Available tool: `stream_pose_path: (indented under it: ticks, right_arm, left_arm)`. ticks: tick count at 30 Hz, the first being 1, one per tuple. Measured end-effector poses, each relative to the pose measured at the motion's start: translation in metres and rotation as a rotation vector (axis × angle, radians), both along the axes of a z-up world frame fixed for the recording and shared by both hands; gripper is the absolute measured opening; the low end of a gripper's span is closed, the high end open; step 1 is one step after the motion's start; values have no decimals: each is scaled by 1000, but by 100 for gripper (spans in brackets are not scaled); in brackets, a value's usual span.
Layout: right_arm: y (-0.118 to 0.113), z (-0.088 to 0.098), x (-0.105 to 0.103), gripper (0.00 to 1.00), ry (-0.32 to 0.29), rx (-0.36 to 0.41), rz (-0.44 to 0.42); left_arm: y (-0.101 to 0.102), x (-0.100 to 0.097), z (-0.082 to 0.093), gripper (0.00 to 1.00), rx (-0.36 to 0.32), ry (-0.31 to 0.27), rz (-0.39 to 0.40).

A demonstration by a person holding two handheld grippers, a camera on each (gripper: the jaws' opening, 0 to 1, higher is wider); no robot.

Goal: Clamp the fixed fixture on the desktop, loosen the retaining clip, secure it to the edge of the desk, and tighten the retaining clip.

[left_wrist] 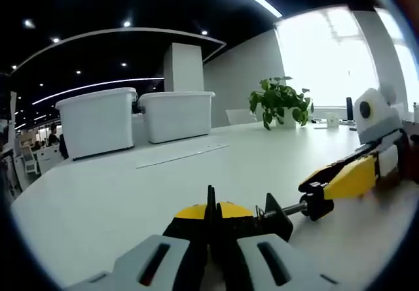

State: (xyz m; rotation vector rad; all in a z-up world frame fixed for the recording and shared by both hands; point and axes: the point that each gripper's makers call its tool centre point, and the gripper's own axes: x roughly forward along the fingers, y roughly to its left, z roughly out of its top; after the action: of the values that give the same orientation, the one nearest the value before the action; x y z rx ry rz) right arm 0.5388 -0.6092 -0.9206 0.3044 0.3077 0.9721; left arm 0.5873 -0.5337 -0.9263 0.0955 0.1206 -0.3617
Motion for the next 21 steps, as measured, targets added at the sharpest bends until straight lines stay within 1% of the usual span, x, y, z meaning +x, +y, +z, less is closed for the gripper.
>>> stream_pose_path:
  ticks: [1, 2, 3, 4, 5, 6, 9, 10, 12, 13, 15, 16, 17, 20, 21]
  right_arm:
    - [0, -1, 0, 23, 10, 1, -2]
    - [0, -4, 0, 22, 37, -3, -4]
    - [2, -6, -4, 21, 80, 12, 4]
    - [2, -6, -4, 21, 110, 27, -1]
    - [2, -6, -4, 21, 107, 26, -2]
    - [2, -6, -4, 20, 121, 35, -6]
    - [3, -4, -6, 18, 132, 31, -27]
    - [4, -4, -7, 18, 119, 22, -32]
    - [4, -3, -8, 17, 69, -12, -36]
    - [5, -3, -9, 17, 61, -15, -37]
    - [6, -3, -10, 17, 66, -21, -38]
    - [6, -3, -10, 17, 31, -37, -31]
    - [7, -2, -11, 17, 15, -46, -29]
    - [9, -1, -13, 17, -87, -106, -18]
    - [9, 0, -13, 16, -107, -119, -18]
  left_arm:
    - [0, 0, 0, 4, 0, 0, -1]
    - [0, 0, 0, 4, 0, 0, -2]
    - [0, 0, 0, 4, 0, -1, -4]
    - [0, 0, 0, 4, 1, -2, -4]
    - [0, 0, 0, 4, -1, -2, -5]
    - [-1, -1, 0, 4, 0, -2, -6]
    - [0, -1, 0, 4, 0, -1, -6]
    - [0, 0, 0, 4, -1, 0, -6]
    - [1, 0, 0, 4, -1, 0, -5]
    - [1, 0, 0, 4, 0, 0, -4]
    - [1, 0, 0, 4, -1, -1, -4]
    - [1, 0, 0, 4, 0, 0, -3]
    - [2, 0, 0, 4, -2, 0, -3]
    - [2, 0, 1, 4, -3, -3, -2]
    - [2, 0, 1, 4, -3, -3, -2]
